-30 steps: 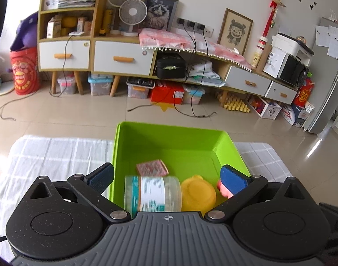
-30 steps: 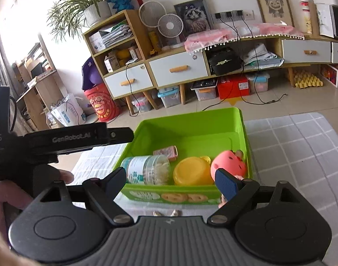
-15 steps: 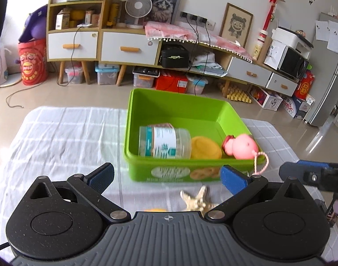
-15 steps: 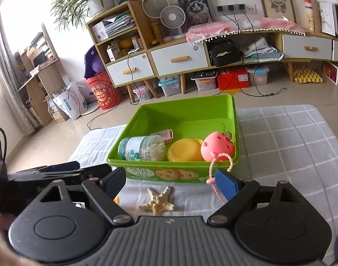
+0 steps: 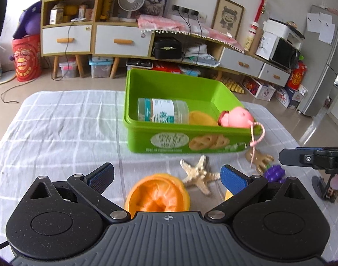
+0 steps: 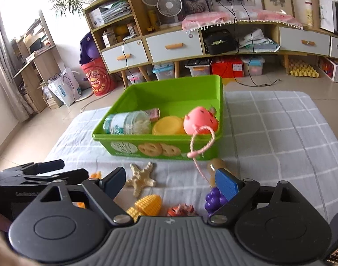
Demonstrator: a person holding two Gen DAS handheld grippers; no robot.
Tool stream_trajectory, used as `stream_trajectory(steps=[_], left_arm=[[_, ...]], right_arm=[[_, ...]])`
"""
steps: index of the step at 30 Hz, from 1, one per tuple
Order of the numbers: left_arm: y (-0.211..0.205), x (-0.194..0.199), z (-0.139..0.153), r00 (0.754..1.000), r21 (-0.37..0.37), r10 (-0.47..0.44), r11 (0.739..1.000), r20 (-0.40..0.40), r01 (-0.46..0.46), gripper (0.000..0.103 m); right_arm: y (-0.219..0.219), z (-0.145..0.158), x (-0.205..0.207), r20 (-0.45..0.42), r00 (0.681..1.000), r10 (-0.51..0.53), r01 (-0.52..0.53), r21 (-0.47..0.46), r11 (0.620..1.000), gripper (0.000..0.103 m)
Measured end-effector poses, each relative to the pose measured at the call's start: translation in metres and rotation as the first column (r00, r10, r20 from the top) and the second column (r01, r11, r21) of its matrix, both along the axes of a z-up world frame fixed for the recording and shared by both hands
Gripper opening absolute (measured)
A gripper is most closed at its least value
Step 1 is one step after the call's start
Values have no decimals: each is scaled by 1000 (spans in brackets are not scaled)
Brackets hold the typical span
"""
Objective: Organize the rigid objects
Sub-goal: 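Move the left tool to the orange jelly mold while the right tool reaches the corn, then close the left tool on the orange mold while the right tool grasps the yellow corn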
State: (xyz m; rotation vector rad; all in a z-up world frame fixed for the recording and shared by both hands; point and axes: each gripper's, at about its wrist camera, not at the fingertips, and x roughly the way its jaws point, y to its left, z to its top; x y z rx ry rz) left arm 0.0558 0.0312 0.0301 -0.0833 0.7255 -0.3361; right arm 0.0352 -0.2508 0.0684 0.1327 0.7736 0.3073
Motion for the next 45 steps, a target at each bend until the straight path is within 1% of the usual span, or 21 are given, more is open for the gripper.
stream_trajectory(steps=[7, 11, 13, 16, 21, 27, 32, 36, 39, 45], left_arm=[[-5, -12, -1, 999, 34, -44, 998, 25, 43, 101], [-10, -18, -3, 996, 49, -85, 995, 21, 84, 101], [-13, -19, -6, 995, 65, -101, 993, 12, 100, 101], [-14, -21, -13, 995, 82, -96, 992, -19, 98, 101], [-12, -22, -19, 995, 95, -82, 992, -56, 87, 101], [-3, -15, -26, 993, 54, -43, 997, -108, 49, 101], [4, -8, -37, 988, 19, -3, 1000, -154, 6, 101], [13, 0, -43, 979, -56, 31, 997, -202, -43, 101], [20, 5, -47, 971, -119, 59, 989, -233, -88, 101], [24, 9, -45, 972, -169, 81, 978, -222, -120, 100]], right_arm=[[-9, -14, -8, -24, 1000, 16, -16, -31, 999, 74], [-14, -19, -13, -41, 999, 19, -21, -35, 999, 74], [-15, -22, -15, -46, 999, 25, -27, -41, 999, 74], [-15, -28, -19, -62, 997, 37, -40, -48, 998, 74], [-7, -35, -25, -91, 992, 81, -84, -27, 996, 74], [6, -45, -25, -144, 983, 112, -112, 11, 994, 74], [14, -51, -25, -169, 977, 130, -126, 33, 991, 74], [19, -54, -23, -185, 974, 128, -119, 60, 991, 74], [22, -57, -20, -205, 971, 121, -102, 99, 990, 74], [23, -64, -13, -248, 964, 94, -53, 170, 984, 74]])
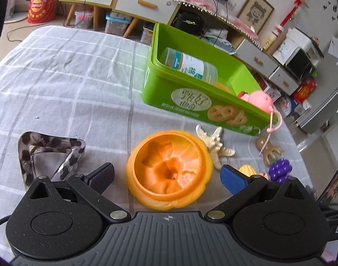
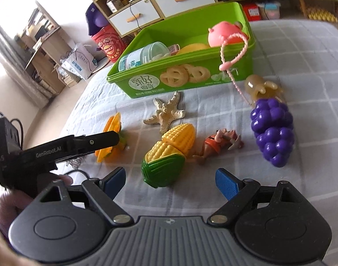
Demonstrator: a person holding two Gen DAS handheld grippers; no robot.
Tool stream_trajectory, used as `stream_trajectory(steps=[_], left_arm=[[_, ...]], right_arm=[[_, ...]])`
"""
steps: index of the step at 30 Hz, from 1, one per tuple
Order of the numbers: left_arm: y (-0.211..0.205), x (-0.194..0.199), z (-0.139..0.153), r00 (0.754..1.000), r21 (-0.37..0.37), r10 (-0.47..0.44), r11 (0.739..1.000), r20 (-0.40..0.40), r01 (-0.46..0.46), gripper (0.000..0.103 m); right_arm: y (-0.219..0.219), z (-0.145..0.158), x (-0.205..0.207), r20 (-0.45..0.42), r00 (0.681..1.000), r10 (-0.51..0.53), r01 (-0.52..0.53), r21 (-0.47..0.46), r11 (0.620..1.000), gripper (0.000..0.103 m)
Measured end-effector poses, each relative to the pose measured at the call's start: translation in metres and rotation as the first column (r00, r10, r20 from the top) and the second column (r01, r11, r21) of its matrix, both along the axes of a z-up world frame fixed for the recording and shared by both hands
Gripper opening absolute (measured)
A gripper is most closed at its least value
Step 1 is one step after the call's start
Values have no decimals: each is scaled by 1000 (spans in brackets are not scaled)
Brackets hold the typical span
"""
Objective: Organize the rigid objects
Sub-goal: 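Close the left tool on the orange mold while the right tool grasps the yellow corn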
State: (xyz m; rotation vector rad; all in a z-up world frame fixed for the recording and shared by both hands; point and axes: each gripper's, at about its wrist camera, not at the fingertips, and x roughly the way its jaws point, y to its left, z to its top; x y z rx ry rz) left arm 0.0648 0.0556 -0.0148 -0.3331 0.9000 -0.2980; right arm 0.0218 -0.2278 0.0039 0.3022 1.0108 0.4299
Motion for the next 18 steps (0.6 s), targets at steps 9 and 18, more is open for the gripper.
stream_trajectory(steps=[9, 18], left_arm=[[-9, 4, -2, 1000, 46, -7, 999, 21, 6, 91], [-12, 5, -4, 999, 72, -4, 997, 38, 2, 83]], right_arm=[[0, -7, 11, -32, 995, -92, 94, 80, 992, 71], [8, -8, 16, 7, 993, -116, 115, 62, 991, 57]])
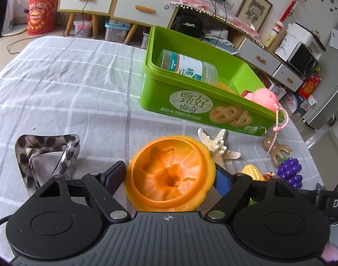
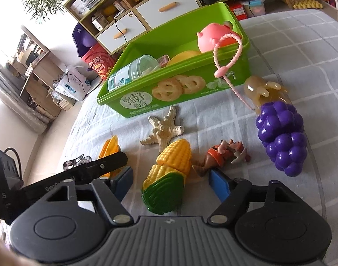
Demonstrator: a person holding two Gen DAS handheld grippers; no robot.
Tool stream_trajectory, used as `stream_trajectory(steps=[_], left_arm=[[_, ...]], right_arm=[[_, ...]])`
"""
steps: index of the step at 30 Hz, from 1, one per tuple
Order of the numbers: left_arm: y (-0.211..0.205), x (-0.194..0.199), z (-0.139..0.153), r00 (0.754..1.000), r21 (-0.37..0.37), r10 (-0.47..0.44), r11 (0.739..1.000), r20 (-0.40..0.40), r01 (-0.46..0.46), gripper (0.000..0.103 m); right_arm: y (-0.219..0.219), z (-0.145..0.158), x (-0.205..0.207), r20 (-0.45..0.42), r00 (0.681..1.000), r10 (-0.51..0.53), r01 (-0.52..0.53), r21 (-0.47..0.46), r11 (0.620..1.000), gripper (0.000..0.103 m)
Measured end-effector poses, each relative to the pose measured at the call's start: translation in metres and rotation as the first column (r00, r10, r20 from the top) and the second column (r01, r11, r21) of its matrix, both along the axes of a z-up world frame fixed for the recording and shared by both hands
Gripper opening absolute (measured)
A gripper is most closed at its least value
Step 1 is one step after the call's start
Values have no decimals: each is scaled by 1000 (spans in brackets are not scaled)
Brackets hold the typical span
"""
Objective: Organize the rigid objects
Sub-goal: 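Close the left tool on the orange mold while the right tool grasps the yellow corn, then carry the mold with the left tool while the right tool carries the corn to the bin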
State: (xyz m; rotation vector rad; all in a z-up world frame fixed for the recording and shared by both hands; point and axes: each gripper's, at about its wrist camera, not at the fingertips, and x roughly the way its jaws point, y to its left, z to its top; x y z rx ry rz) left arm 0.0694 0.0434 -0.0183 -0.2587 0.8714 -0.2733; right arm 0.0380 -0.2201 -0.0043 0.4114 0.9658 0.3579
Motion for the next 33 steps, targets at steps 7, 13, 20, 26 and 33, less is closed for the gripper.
stream_trajectory(steps=[7, 13, 20, 26, 33], left_arm=[[-2, -2, 5, 1000, 12, -4, 1000, 25, 4, 77], [-2, -2, 5, 1000, 18, -7, 1000, 21, 7, 77], [1, -1, 7, 1000, -8, 7, 1000, 10, -6, 77], [3, -2, 10, 1000, -23, 14, 1000, 16, -14, 77], [3, -1, 17, 999, -42, 21, 999, 26, -20, 77]], right_arm=[[4, -2, 3, 16, 1000, 0, 1, -27, 1000, 31], [3, -2, 3, 6, 1000, 15, -15, -5, 1000, 26], [0, 1, 2, 4, 1000, 10, -10, 15, 1000, 26], [-2, 9, 2, 16, 1000, 5, -6, 44, 999, 25], [-6, 18, 3, 24, 1000, -4, 2, 75, 997, 25]])
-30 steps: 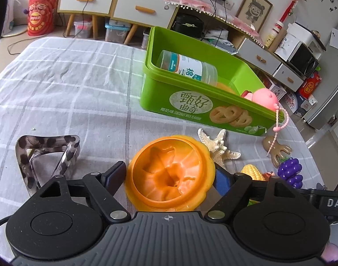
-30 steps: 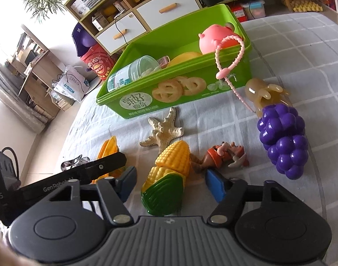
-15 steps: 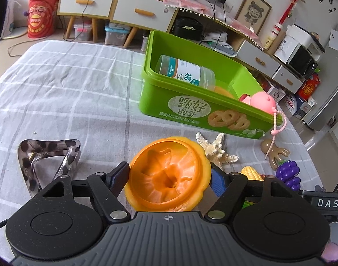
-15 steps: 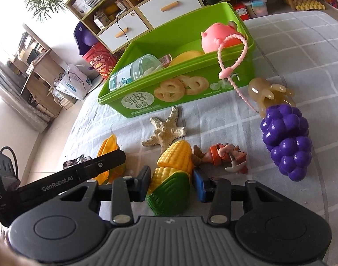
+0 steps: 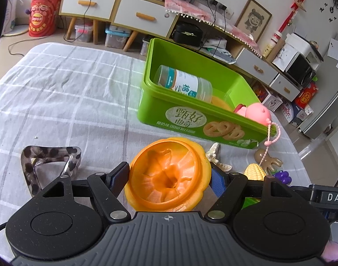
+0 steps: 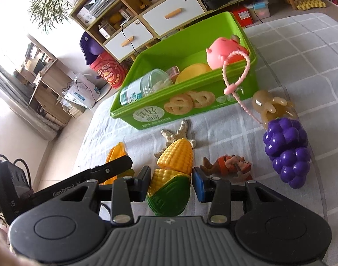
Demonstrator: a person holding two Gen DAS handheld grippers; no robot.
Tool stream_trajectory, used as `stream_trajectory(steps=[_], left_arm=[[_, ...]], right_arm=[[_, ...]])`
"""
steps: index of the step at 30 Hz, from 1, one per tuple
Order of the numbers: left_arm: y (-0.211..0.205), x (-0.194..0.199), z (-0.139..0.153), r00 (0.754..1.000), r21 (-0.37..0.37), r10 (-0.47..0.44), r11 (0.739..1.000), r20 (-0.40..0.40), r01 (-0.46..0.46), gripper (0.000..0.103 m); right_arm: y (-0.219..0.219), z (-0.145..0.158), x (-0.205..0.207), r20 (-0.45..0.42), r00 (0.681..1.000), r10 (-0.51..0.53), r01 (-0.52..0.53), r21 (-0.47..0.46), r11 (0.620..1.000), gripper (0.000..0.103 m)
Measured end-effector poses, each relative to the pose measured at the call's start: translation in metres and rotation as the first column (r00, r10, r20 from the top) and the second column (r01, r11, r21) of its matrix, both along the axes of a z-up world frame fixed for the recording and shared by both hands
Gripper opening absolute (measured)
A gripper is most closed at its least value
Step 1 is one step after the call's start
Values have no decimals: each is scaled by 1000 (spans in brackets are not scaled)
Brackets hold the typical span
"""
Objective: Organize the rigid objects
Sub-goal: 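Carry the mold with the left tool while the right tool carries the corn to the bin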
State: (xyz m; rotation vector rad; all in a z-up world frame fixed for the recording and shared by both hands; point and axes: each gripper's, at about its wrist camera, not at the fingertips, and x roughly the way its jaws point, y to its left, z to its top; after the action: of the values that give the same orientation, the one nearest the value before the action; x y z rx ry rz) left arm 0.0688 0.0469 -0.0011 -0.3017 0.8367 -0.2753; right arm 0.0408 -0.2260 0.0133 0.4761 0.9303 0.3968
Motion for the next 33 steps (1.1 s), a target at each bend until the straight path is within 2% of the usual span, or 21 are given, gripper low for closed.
stream_trajectory(steps=[15, 22, 33], left_arm=[[-7, 8, 24, 999, -46, 23, 999, 49, -21, 77], [-14, 14, 41, 995, -71, 28, 997, 95, -22, 77], [-34, 52, 63, 988, -45, 21, 999, 151, -14, 77]], right_arm=[[-10, 33, 14, 49, 997, -62, 58, 70, 996, 25], [-30, 55, 30, 84, 987, -136, 125, 125, 984, 25], [-47, 62, 71, 92, 968, -233, 217, 154, 964, 25]])
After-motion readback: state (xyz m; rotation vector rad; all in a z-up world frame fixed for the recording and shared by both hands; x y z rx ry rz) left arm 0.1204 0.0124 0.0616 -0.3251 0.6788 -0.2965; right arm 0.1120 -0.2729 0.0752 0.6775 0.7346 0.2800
